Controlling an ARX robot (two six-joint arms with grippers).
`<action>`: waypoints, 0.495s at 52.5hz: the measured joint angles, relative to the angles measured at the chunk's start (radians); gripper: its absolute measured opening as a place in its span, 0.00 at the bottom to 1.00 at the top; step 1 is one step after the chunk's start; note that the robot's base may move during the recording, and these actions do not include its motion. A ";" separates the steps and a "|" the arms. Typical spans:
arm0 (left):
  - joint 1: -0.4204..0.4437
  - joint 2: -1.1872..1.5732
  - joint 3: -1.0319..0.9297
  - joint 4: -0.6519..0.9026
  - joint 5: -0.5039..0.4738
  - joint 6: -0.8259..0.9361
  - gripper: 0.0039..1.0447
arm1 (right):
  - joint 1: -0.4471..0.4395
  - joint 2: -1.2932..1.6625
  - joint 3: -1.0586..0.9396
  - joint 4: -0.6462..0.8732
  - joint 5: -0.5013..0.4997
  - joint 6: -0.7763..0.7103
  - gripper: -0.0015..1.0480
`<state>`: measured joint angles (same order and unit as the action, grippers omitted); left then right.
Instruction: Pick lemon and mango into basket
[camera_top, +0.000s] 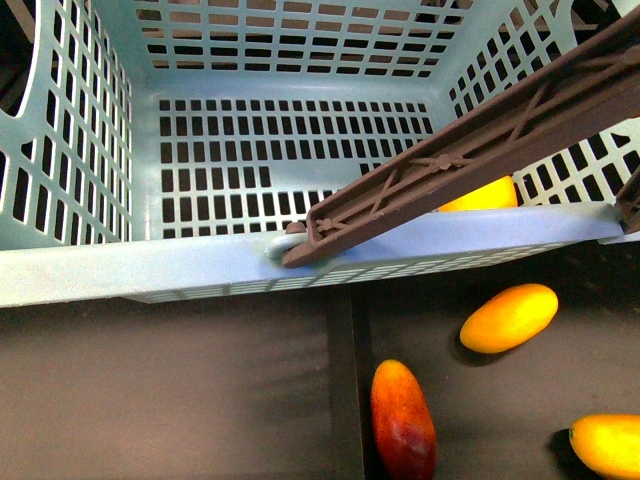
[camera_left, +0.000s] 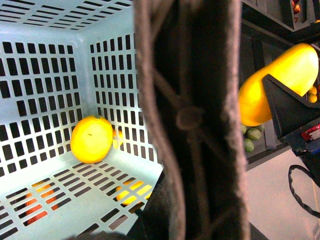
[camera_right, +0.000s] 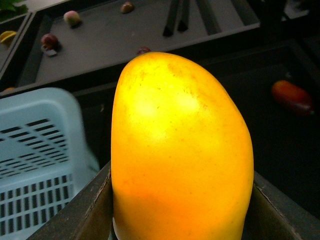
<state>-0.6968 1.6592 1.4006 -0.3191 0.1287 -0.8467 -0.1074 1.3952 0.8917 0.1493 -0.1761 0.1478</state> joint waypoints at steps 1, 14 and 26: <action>0.000 0.000 0.000 0.000 0.000 0.000 0.04 | 0.028 -0.004 -0.004 0.003 0.011 0.002 0.57; 0.000 0.000 0.000 0.000 0.000 -0.001 0.04 | 0.290 0.079 0.017 0.034 0.136 0.042 0.57; 0.000 0.000 0.000 0.000 -0.005 0.001 0.04 | 0.353 0.137 0.044 0.037 0.161 0.090 0.58</action>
<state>-0.6964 1.6592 1.4006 -0.3191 0.1242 -0.8459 0.2459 1.5322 0.9360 0.1867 -0.0147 0.2375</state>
